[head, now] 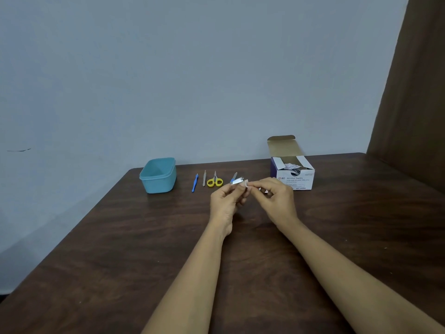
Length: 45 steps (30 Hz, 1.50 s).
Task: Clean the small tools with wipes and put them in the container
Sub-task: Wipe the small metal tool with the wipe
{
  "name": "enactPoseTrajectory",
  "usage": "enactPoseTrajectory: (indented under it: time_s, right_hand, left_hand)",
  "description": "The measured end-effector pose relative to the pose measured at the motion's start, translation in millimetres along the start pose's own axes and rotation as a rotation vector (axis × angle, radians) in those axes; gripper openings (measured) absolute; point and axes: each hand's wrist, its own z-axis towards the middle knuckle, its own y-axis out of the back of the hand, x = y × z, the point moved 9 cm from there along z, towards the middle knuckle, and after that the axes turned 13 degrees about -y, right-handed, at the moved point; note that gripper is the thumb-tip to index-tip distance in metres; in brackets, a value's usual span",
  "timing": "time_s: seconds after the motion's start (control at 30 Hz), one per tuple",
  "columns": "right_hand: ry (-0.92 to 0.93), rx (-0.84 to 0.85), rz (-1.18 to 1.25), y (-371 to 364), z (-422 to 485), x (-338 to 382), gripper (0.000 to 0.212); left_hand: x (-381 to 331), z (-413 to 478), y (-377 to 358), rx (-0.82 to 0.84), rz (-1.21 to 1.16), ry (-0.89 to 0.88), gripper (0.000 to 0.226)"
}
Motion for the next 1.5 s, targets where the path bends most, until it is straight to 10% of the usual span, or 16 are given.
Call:
enactPoseTrajectory:
  time_s: [1.5]
  right_hand:
    - [0.139,0.083,-0.103,-5.5,-2.3,20.0,0.028]
  left_hand:
    - [-4.0,0.6,2.7,-0.046,-0.092,0.036,0.013]
